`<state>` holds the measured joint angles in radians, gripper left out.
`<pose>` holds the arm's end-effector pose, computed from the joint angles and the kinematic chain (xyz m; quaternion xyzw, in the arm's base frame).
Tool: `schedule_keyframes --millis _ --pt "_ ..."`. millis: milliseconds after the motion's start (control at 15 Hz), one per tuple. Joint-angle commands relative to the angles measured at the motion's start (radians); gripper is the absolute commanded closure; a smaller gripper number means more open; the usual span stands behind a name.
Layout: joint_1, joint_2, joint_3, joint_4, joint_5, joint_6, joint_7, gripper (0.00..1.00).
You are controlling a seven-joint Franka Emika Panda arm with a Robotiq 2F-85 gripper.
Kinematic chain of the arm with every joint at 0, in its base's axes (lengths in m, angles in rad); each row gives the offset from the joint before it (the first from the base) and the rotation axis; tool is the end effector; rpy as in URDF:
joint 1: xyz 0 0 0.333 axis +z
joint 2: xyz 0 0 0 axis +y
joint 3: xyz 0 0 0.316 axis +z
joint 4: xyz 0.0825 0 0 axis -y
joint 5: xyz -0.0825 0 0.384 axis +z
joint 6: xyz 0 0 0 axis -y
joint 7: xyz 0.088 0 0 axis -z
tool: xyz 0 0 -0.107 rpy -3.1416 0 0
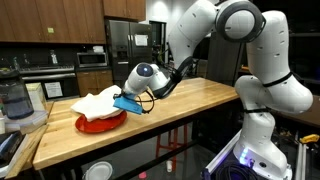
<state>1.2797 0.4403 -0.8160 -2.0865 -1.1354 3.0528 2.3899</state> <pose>0.4895 0.3488 0.2981 -0.8722 0.2959 -0.3602 0.1485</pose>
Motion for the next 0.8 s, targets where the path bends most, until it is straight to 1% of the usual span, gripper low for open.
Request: schedule_keyframes --millis 0,67,133,200,267,333,400,467,533,600,733 --pt "-0.081 -0.068 0.097 -0.075 0.103 0.04 -0.102 0.98" --pt "-0.104 -0.068 0.123 -0.08 0.141 0.037 -0.119 0.98" --pt "-0.11 -0.058 0.129 -0.073 0.157 0.033 -0.117 0.98" --pt "-0.049 -0.01 0.047 -0.015 0.103 0.013 -0.037 0.98" --pt "0.026 0.042 -0.058 0.051 0.02 -0.002 0.053 0.98" --pt "0.049 0.059 -0.095 0.075 -0.015 -0.011 0.089 0.98" --pt "0.084 0.08 -0.147 0.098 -0.063 -0.022 0.145 0.98" --pt "0.106 0.093 -0.18 0.113 -0.095 -0.03 0.186 0.98" --pt "0.123 0.1 -0.203 0.116 -0.12 -0.041 0.214 0.98" --pt "0.127 0.092 -0.203 0.102 -0.121 -0.049 0.21 0.98" --pt "0.115 0.061 -0.166 0.058 -0.084 -0.055 0.154 0.98"
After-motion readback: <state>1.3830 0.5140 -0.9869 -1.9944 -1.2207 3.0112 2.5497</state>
